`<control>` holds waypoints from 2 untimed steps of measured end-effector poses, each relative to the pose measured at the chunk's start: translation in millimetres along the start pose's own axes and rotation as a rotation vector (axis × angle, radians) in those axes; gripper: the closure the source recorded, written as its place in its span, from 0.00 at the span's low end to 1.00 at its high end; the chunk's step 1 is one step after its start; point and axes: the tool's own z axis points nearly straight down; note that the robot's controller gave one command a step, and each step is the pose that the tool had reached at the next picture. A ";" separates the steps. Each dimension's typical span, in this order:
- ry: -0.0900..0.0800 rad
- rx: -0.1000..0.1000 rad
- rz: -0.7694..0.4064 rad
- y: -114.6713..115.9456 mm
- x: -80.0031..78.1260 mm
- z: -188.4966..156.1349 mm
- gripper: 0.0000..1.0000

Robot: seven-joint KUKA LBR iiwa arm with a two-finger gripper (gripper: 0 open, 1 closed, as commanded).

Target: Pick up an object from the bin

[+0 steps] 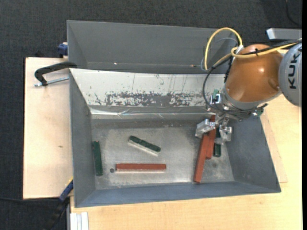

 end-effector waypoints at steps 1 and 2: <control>0.000 0.005 0.001 -1.4 -0.6 -21.7 1.00; -0.001 0.008 0.001 -2.0 -1.1 -34.5 1.00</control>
Offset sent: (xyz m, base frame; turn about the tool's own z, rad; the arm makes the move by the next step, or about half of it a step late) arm -0.0001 0.0001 0.0935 0.0000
